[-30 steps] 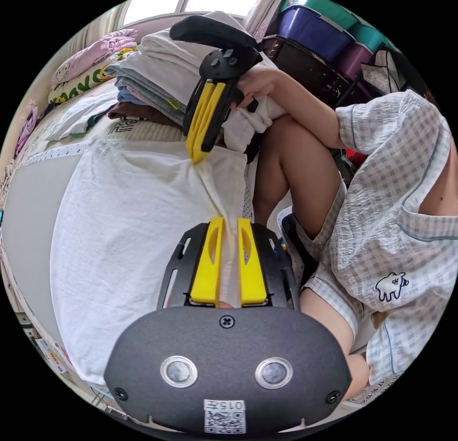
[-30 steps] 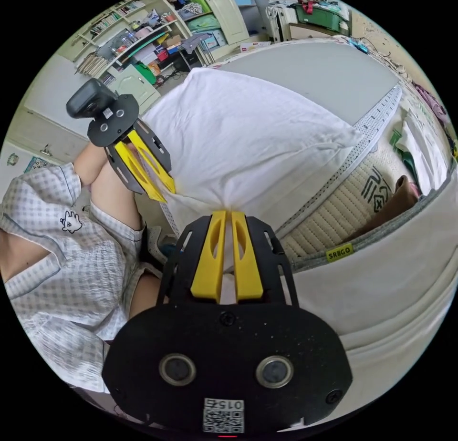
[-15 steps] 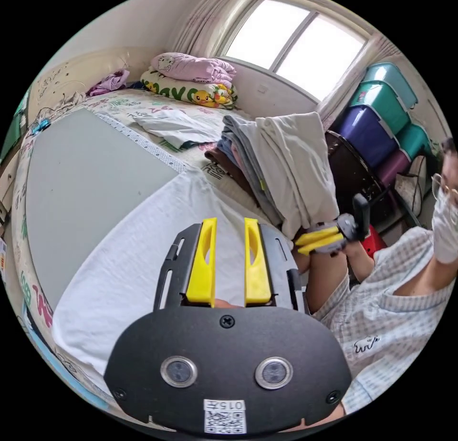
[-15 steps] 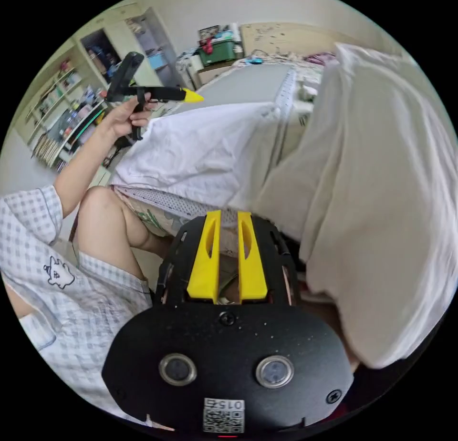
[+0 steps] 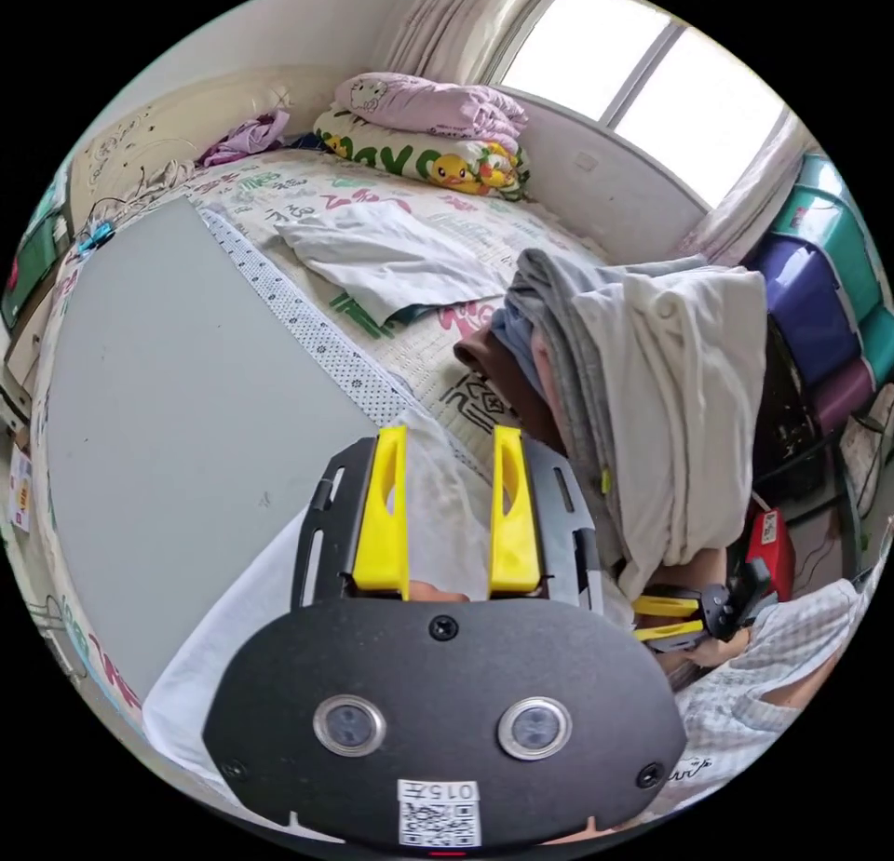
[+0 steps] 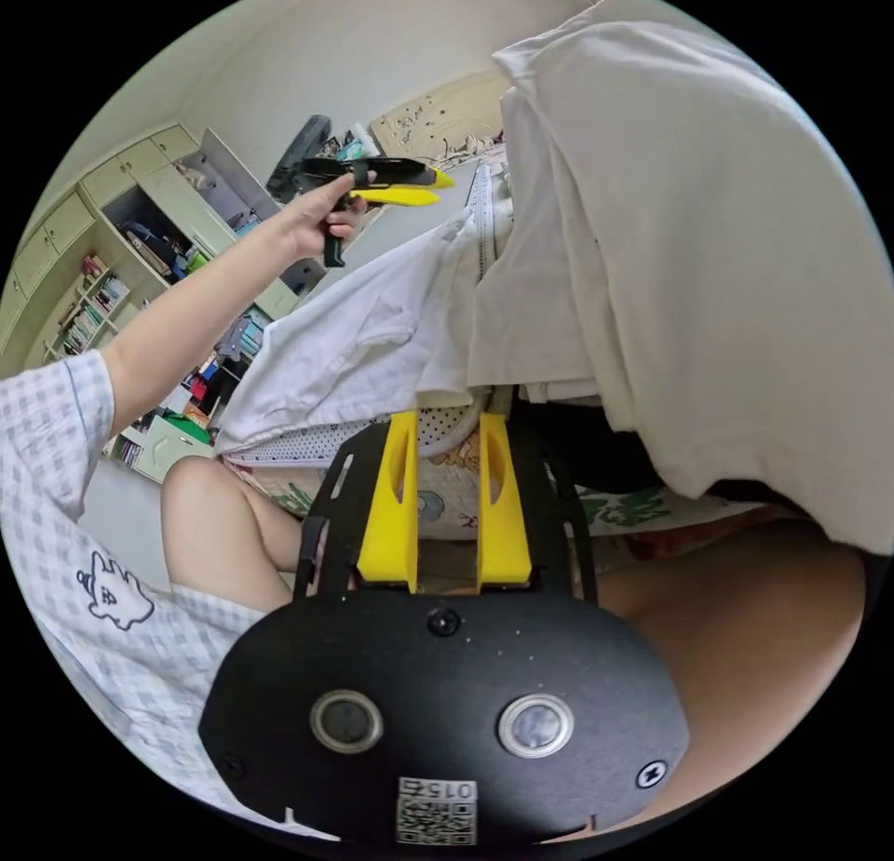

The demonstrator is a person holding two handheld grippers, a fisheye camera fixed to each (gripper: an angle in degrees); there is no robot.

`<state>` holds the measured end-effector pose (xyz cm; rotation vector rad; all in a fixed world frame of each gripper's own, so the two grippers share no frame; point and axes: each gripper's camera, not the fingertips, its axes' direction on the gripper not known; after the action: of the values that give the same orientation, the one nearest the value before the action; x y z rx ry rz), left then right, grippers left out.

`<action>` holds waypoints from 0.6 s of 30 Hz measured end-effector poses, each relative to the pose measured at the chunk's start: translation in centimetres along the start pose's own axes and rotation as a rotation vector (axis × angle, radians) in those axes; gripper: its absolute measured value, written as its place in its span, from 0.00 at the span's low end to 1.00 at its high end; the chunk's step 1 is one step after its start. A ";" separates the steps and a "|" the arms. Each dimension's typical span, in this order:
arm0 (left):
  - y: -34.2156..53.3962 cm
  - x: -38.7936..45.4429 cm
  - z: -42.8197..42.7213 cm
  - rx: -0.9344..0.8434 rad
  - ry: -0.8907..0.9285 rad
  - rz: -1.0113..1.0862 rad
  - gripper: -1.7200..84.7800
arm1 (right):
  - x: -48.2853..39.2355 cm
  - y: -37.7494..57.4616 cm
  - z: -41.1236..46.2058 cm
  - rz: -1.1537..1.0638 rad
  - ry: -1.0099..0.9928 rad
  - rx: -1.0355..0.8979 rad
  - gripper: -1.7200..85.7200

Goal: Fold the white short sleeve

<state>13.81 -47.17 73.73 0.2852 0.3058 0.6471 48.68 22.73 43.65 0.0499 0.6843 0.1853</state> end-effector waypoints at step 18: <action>-0.9 -3.2 -3.4 -0.019 -0.171 -0.071 0.03 | -1.3 6.3 -2.2 -0.081 -0.009 0.199 0.03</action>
<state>10.68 -49.32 70.90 0.3080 0.1447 0.5514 45.36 28.67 43.45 0.2134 0.6927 0.0389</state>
